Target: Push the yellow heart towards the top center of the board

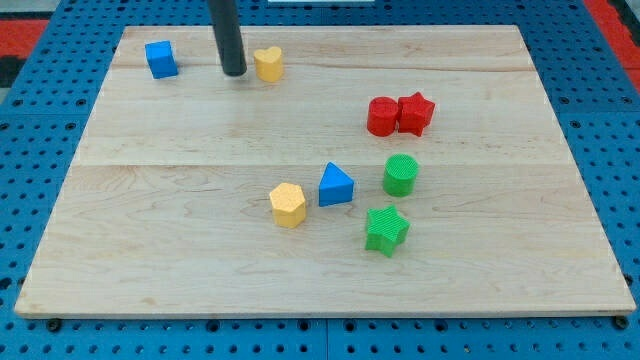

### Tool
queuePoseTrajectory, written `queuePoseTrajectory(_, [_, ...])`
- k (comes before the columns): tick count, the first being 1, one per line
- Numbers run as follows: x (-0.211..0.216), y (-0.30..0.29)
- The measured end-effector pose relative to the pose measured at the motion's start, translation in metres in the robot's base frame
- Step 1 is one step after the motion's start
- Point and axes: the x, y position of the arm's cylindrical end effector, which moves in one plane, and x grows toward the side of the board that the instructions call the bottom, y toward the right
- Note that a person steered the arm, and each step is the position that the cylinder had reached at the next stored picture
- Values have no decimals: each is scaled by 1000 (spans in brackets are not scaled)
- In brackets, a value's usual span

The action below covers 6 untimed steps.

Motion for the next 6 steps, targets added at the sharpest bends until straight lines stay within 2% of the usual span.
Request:
queuePoseTrajectory(1, [21, 85])
queuePoseTrajectory(2, [30, 132])
queuePoseTrajectory(3, [-1, 121])
queuePoseTrajectory(4, [-2, 56])
queuePoseTrajectory(6, [-43, 90])
